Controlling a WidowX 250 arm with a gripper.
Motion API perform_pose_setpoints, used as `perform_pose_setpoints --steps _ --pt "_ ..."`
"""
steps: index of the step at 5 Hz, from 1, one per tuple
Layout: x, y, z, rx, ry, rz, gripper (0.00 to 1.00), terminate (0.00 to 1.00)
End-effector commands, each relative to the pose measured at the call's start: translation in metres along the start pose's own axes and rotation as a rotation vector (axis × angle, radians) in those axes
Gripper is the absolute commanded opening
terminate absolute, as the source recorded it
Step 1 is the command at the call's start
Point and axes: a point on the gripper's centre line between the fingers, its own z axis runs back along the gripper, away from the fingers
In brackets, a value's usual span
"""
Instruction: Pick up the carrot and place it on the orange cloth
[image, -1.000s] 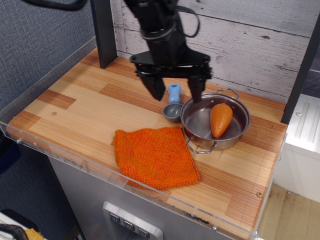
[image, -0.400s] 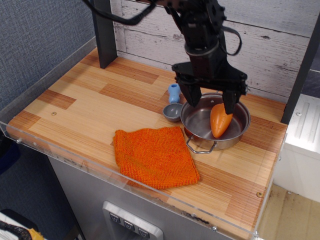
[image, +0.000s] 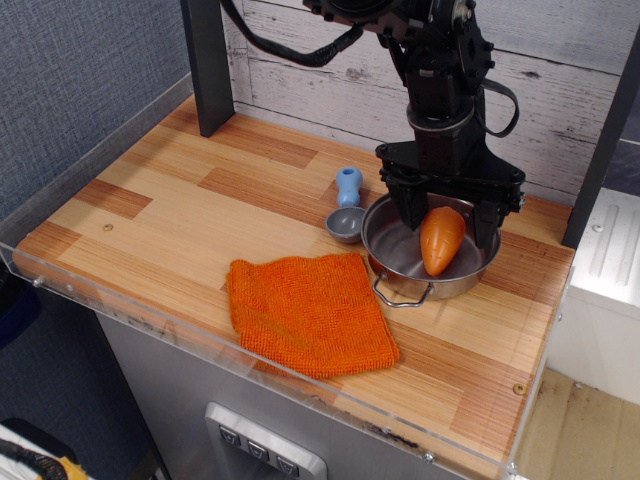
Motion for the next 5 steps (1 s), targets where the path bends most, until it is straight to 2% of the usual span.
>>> perform_pose_setpoints --steps 1,2,3,5 --pt "0.003 -0.003 0.004 0.012 -0.004 -0.025 1.00 0.00" --pt "-0.002 0.001 0.001 0.019 0.008 -0.009 1.00 0.00" --pt "-0.001 0.001 -0.007 0.074 0.036 0.026 0.00 0.00" --pt "0.001 -0.002 -0.012 0.090 0.045 0.021 0.00 0.00"
